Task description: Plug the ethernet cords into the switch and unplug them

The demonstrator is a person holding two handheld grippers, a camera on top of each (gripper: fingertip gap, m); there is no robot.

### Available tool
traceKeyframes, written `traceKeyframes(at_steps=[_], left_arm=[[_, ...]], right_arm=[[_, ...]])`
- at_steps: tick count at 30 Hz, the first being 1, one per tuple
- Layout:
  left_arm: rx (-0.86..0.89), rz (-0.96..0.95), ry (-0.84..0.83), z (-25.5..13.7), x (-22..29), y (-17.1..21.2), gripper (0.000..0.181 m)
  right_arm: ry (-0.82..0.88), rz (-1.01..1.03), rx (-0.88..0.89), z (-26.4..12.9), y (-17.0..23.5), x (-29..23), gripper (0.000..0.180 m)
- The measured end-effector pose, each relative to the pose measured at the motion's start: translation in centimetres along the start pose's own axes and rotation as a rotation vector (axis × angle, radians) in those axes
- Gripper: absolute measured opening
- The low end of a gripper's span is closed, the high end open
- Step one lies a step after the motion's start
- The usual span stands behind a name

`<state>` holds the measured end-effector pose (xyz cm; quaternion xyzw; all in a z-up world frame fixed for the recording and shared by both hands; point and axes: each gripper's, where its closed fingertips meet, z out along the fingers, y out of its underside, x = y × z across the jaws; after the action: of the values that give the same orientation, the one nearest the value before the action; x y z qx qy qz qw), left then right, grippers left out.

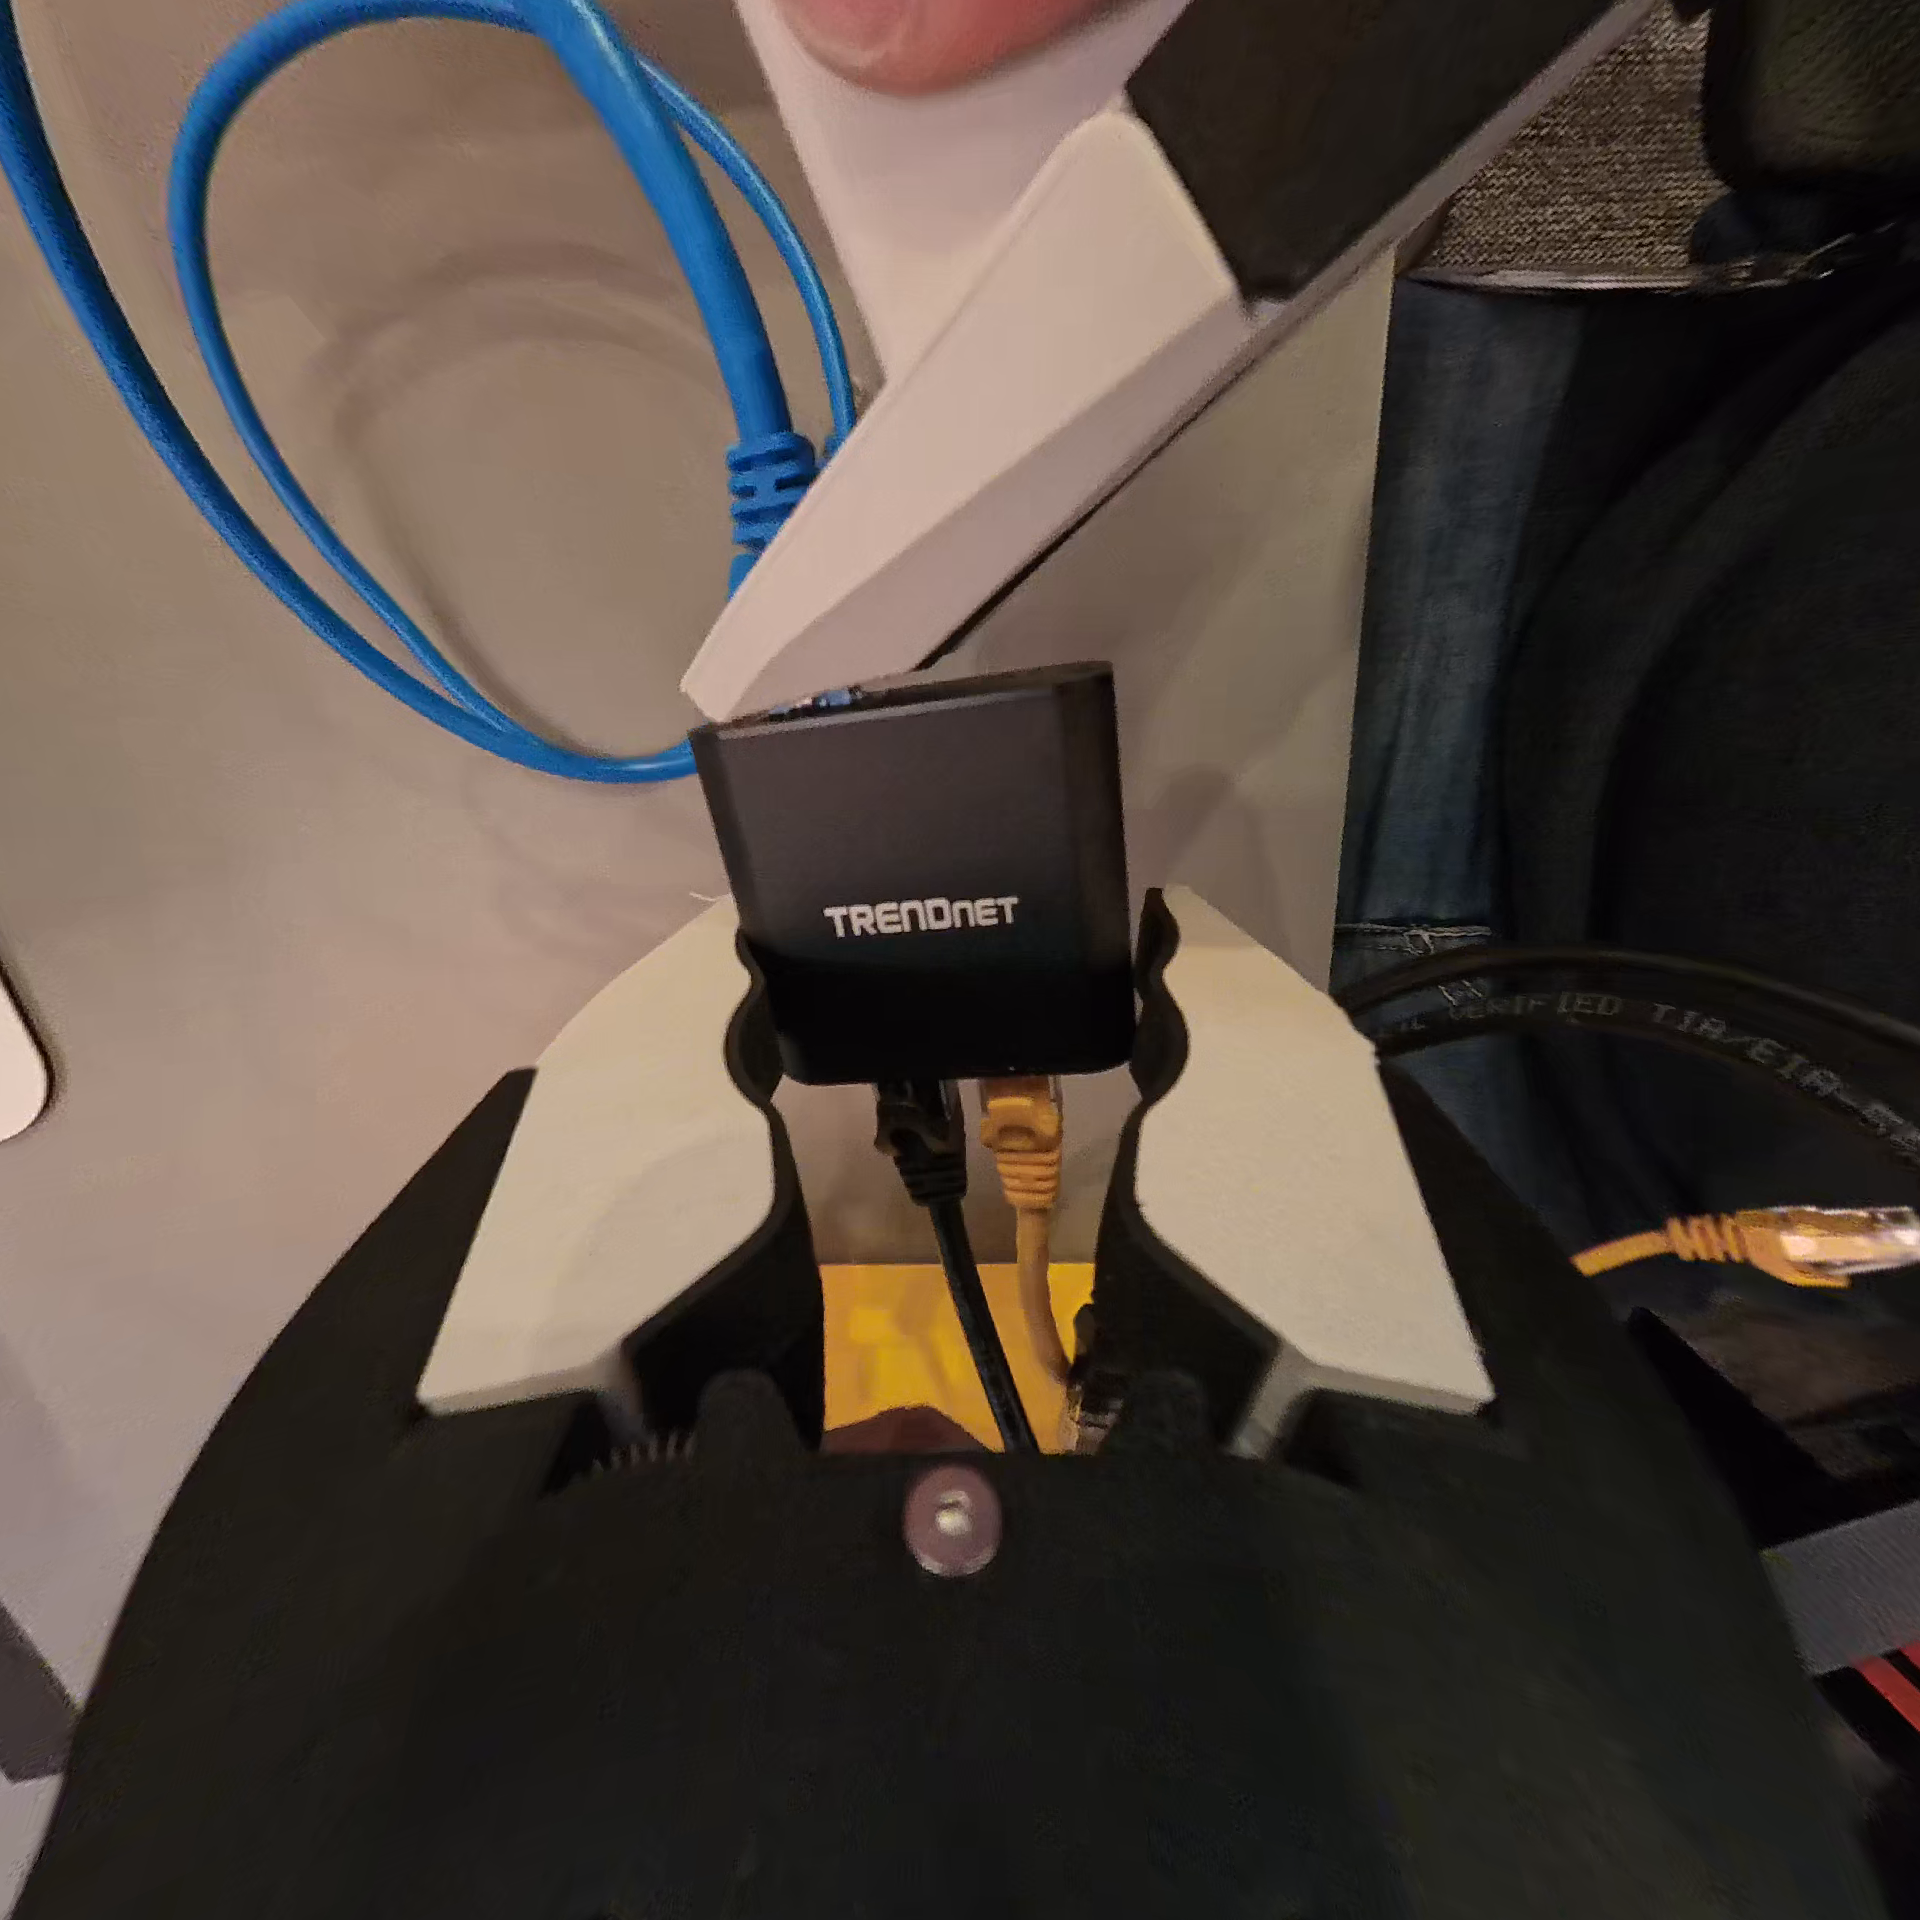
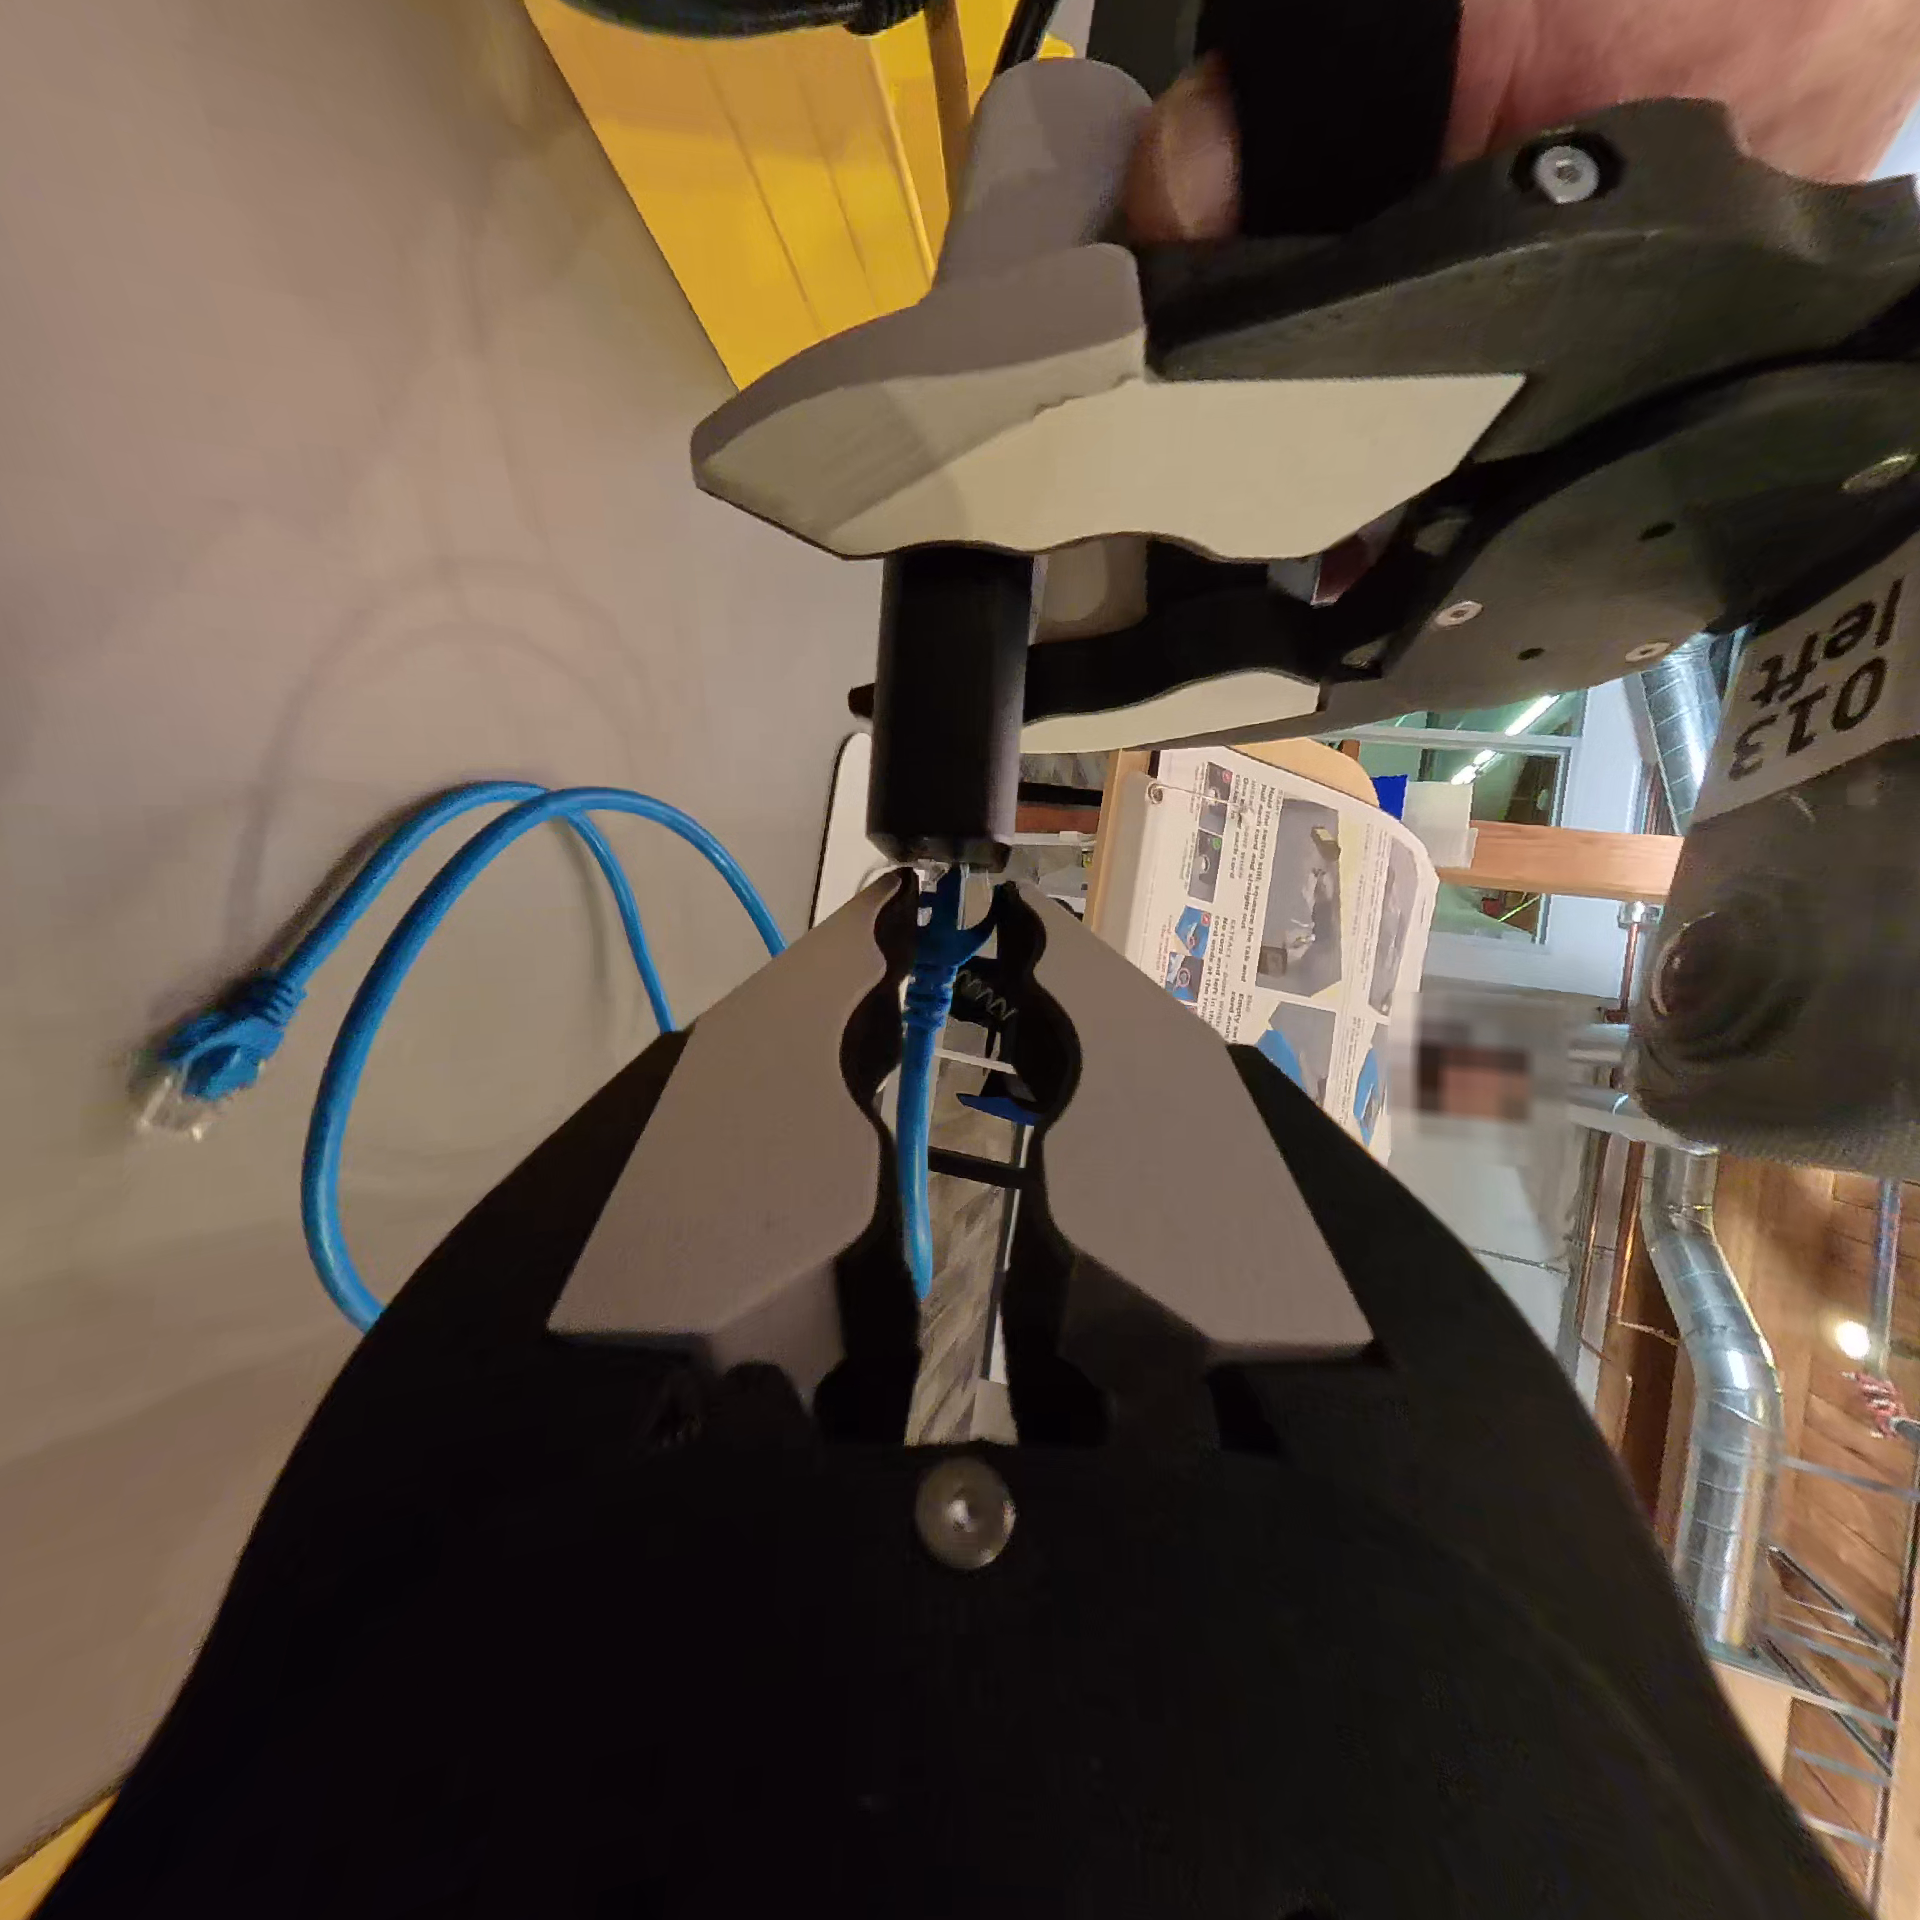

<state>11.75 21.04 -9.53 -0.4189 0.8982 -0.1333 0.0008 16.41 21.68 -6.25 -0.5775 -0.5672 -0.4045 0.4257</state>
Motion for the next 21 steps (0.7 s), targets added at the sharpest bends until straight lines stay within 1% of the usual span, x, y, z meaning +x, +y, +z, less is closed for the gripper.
traceKeyframes(at_steps=[2, 5, 8, 9, 10, 12, 16, 18, 19, 20, 21], left_arm=[[0.011, 0.004, 0.016, 0.1, 0.2, -0.1, 0.066], [0.048, 0.016, -0.007, 0.0, 0.0, -0.6, 0.067], [0.060, 0.066, -0.150, -0.5, -0.8, -0.8, 0.066], [0.071, 0.075, -0.212, -0.8, -1.1, -1.0, 0.069], [0.080, 0.086, -0.271, -1.2, -1.4, -1.2, 0.079], [0.132, 0.105, -0.337, -2.0, -1.2, -1.7, 0.084], [0.082, 0.197, -0.529, -2.7, -2.0, -1.0, 0.097], [0.095, 0.241, -0.629, -2.9, -2.1, -1.6, 0.093], [0.078, 0.270, -0.699, -3.0, -2.4, -1.8, 0.086], [0.061, 0.311, -0.780, -3.4, -2.8, -2.0, 0.073], [0.050, 0.356, -0.856, -3.7, -3.0, -2.3, 0.063]], right_arm=[[-0.008, 0.001, 0.006, -0.2, 0.0, 0.0, 0.012], [-0.030, 0.081, -0.006, -0.4, 0.2, 0.2, 0.012], [-0.059, 0.162, -0.020, -0.4, 0.5, 0.1, 0.012], [-0.059, 0.186, -0.022, -0.5, 0.6, 0.1, 0.012], [-0.061, 0.216, -0.019, -0.5, 0.7, 0.1, 0.012], [-0.066, 0.282, -0.014, -0.5, 0.9, 0.1, 0.012], [-0.047, 0.353, -0.029, -0.7, 1.6, 0.7, 0.012], [-0.048, 0.379, -0.026, -0.8, 1.4, 0.9, 0.012], [-0.047, 0.387, -0.020, -0.9, 1.1, 1.0, 0.012], [-0.045, 0.388, -0.019, -0.9, 0.8, 1.1, 0.012], [-0.043, 0.391, -0.020, -0.9, 0.6, 1.1, 0.012]])
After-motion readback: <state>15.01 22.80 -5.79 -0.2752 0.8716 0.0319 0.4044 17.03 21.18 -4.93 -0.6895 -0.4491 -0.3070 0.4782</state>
